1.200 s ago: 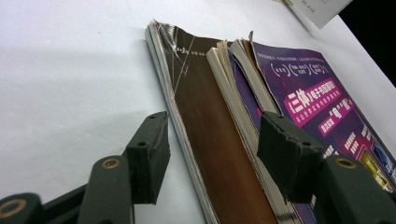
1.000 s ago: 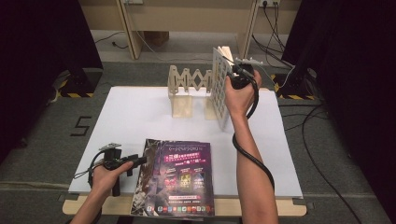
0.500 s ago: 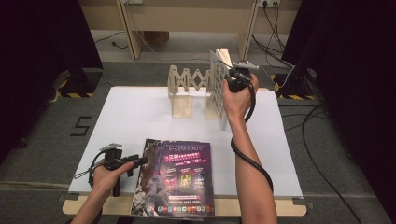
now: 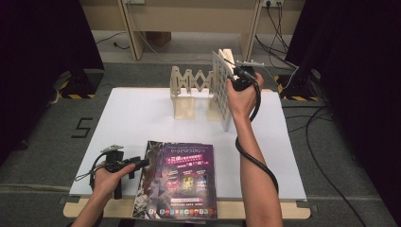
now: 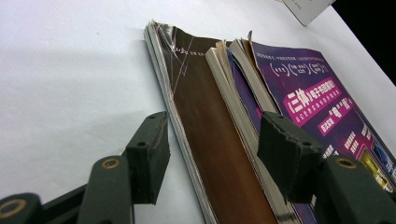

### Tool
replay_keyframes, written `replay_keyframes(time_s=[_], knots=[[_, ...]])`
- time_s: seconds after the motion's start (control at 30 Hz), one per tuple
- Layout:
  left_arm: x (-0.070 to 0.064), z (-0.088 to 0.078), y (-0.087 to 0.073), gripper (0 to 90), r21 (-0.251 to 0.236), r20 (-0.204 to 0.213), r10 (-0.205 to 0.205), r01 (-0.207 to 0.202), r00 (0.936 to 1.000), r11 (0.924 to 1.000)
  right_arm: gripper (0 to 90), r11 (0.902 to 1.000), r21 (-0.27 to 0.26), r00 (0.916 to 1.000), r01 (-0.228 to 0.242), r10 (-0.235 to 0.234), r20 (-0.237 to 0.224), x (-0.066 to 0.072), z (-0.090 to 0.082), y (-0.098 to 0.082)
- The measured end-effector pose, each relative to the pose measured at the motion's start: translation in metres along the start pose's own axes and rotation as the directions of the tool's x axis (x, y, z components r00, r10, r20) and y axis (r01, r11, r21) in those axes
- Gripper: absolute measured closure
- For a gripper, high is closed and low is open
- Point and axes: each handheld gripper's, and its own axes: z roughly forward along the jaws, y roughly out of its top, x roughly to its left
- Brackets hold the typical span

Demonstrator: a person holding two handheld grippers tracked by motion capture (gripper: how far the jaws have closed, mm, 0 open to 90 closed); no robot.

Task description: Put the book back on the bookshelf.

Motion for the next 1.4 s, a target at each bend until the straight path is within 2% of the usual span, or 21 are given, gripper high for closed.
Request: replay_keyframes(time_s=[0.2, 0.3, 0.53, 0.77, 0.93, 1.4], knots=[[0.000, 0.001, 0.000, 42.3, 0.005, 0.001, 0.002, -0.002, 1.0000, 1.0000, 71.3, 0.9991, 0.043, 1.0000, -0.001, 0.001, 0.002, 0.001, 0.004, 0.004], [0.000, 0.001, 0.000, 42.3, 0.006, -0.001, 0.003, -0.003, 1.0000, 1.0000, 74.0, 0.9979, 0.064, 0.9997, 0.009, -0.010, 0.020, 0.003, 0.005, 0.007], [0.001, 0.001, -0.001, 42.3, 0.004, -0.001, -0.003, 0.003, 1.0000, 1.0000, 74.5, 0.9999, 0.002, 0.9993, -0.015, 0.014, 0.035, 0.001, 0.004, 0.002], [0.001, 0.001, 0.000, 42.3, 0.002, -0.003, -0.002, 0.002, 1.0000, 1.0000, 74.3, 0.9984, -0.056, 0.9978, -0.001, 0.005, 0.066, 0.004, 0.005, -0.006], [0.000, 0.000, -0.001, 42.3, 0.002, 0.002, 0.003, -0.003, 1.0000, 1.0000, 73.6, 0.9987, -0.049, 0.9975, 0.009, -0.006, 0.070, 0.004, 0.004, -0.006], [-0.002, 0.000, -0.001, 42.2, 0.000, 0.000, 0.004, -0.004, 1.0000, 1.0000, 66.1, 0.9993, -0.038, 0.9984, -0.001, 0.003, 0.056, 0.003, 0.000, -0.007]])
